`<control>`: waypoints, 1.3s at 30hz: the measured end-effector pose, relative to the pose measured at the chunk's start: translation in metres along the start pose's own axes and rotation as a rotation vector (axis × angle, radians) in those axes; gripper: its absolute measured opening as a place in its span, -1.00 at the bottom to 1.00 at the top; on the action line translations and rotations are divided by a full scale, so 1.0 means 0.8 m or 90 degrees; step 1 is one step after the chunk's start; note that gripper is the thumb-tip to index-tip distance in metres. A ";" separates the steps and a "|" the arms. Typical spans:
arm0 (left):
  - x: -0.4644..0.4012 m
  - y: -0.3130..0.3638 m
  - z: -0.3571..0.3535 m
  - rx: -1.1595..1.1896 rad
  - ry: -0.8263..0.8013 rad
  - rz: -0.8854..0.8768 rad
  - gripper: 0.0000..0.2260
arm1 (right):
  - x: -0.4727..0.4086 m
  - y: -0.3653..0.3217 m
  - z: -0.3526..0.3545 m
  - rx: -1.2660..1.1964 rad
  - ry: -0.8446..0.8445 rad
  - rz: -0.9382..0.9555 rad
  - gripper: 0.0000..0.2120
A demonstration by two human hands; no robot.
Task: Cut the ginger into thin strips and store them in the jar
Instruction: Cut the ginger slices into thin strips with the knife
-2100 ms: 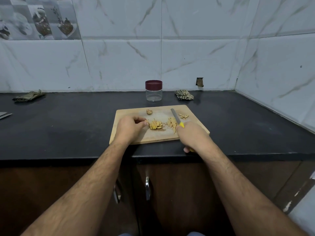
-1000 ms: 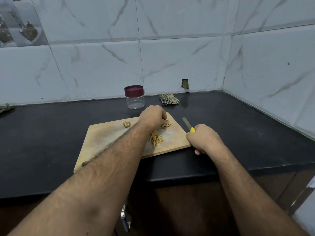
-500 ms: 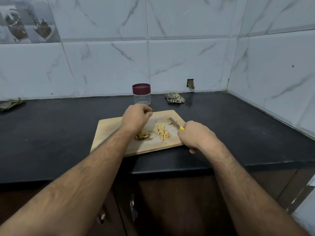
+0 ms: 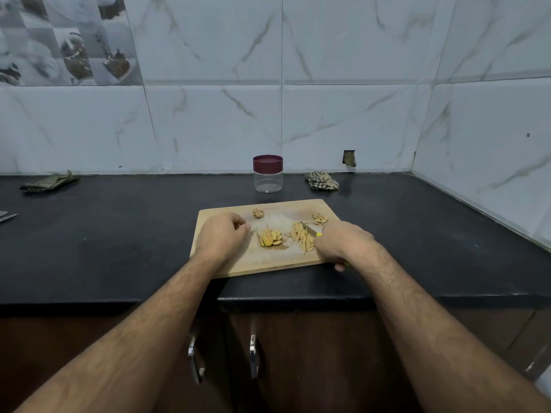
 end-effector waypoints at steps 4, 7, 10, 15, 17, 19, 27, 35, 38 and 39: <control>-0.002 -0.003 -0.003 0.002 0.005 0.001 -0.80 | -0.002 0.001 0.003 0.006 0.024 0.002 -0.83; -0.002 -0.004 -0.004 0.000 0.010 -0.001 -0.82 | -0.002 0.005 0.011 0.005 0.049 -0.007 -0.81; -0.002 -0.005 -0.006 0.004 0.006 -0.001 -0.82 | -0.002 0.006 0.011 0.014 0.045 -0.020 -0.83; -0.001 -0.005 -0.005 0.006 0.012 0.001 -0.81 | -0.003 0.001 0.002 0.024 0.034 -0.038 -0.86; 0.000 -0.005 -0.005 0.003 0.016 0.000 -0.81 | -0.003 -0.002 0.000 0.016 0.032 -0.025 -0.87; -0.001 -0.006 -0.005 0.003 0.017 0.002 -0.81 | -0.003 -0.003 0.002 0.008 0.042 -0.010 -0.85; -0.001 -0.008 -0.006 0.008 0.019 -0.001 -0.81 | 0.000 -0.002 -0.001 0.005 0.043 -0.030 -0.87; -0.005 -0.008 -0.006 0.024 0.010 0.002 -0.80 | -0.001 -0.014 0.002 -0.030 0.094 0.012 -0.91; -0.009 -0.010 -0.003 0.022 0.004 0.017 -0.81 | -0.002 -0.023 -0.003 -0.046 0.114 0.042 -0.91; -0.012 -0.010 -0.002 0.024 0.003 0.022 -0.81 | -0.003 -0.027 -0.006 -0.060 0.121 0.052 -0.90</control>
Point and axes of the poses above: each hand's wrist, its own x-axis away from the middle knuckle, its own z-axis out of the back of the hand, y = z × x, the point moved 4 cm from there along -x, towards the middle knuckle, and after that the axes turned 7 degrees about -x, right-handed, at the moved point
